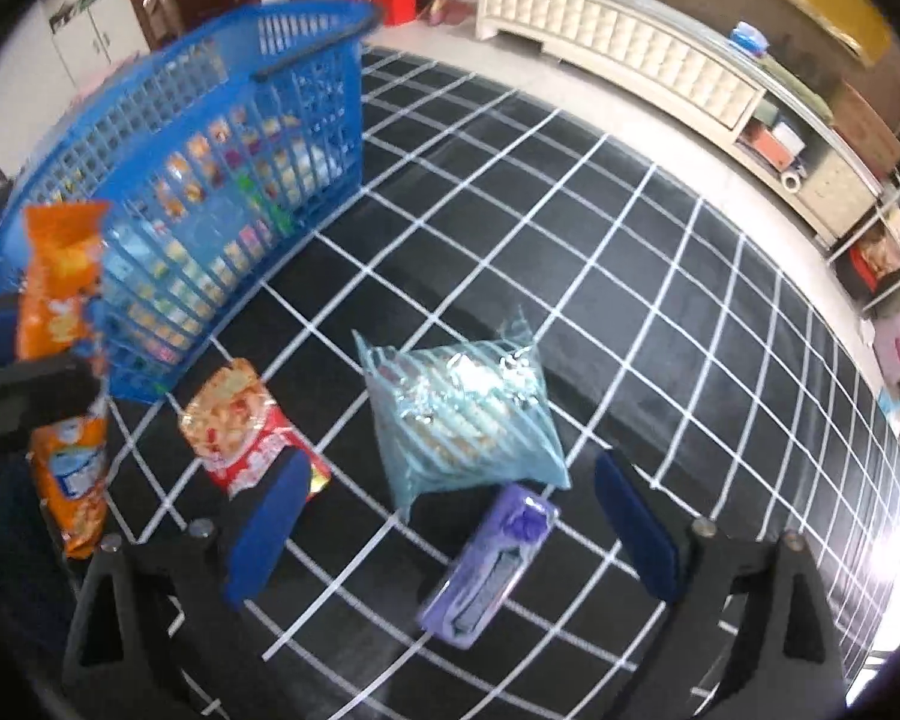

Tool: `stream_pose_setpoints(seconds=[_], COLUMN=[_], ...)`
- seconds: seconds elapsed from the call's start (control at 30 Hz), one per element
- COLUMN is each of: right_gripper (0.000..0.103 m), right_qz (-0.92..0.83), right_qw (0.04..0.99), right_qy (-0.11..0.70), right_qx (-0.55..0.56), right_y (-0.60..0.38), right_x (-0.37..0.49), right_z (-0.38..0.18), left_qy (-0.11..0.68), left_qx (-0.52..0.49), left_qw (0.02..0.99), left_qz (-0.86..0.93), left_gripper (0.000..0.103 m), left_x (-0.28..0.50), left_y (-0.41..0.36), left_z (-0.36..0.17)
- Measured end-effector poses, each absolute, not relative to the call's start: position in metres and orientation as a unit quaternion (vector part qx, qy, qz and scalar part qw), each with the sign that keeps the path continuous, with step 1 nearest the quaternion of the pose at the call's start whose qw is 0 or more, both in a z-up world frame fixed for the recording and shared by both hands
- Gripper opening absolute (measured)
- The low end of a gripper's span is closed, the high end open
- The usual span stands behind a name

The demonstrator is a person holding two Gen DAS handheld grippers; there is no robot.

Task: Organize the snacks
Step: 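Grasp the clear blue-striped bag with the right tool while the left tool holds the orange packet, then carry the orange stick packet and blue-striped bag over the basket with both tools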

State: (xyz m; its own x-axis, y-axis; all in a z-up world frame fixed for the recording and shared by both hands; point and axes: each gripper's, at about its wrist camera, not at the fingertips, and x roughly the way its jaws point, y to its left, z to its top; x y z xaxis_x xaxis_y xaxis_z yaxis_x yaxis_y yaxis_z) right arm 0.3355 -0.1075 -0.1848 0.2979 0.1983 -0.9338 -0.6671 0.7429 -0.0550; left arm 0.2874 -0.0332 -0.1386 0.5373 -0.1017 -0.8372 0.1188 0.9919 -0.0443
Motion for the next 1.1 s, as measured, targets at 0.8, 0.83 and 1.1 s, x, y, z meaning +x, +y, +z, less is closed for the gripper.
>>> stream_pose_setpoints(seconds=[0.8, 0.83, 1.1], right_gripper=[0.064, 0.064, 0.064], right_qz=[0.313, 0.310, 0.290], right_qw=[0.823, 0.827, 0.846], right_qy=[0.418, 0.411, 0.376], right_qx=[-0.226, -0.227, -0.244], right_y=[-0.135, -0.135, -0.128], right_x=[0.302, 0.296, 0.262], right_z=[-0.143, -0.134, -0.080], left_qy=[0.460, 0.456, 0.417], left_qx=[0.076, 0.075, 0.065], left_qw=[0.883, 0.885, 0.903], left_qz=[-0.057, -0.061, -0.080], left_gripper=[0.015, 0.015, 0.015], left_x=[0.285, 0.280, 0.239], left_y=[-0.054, -0.054, -0.040], left_z=[-0.125, -0.121, -0.083])
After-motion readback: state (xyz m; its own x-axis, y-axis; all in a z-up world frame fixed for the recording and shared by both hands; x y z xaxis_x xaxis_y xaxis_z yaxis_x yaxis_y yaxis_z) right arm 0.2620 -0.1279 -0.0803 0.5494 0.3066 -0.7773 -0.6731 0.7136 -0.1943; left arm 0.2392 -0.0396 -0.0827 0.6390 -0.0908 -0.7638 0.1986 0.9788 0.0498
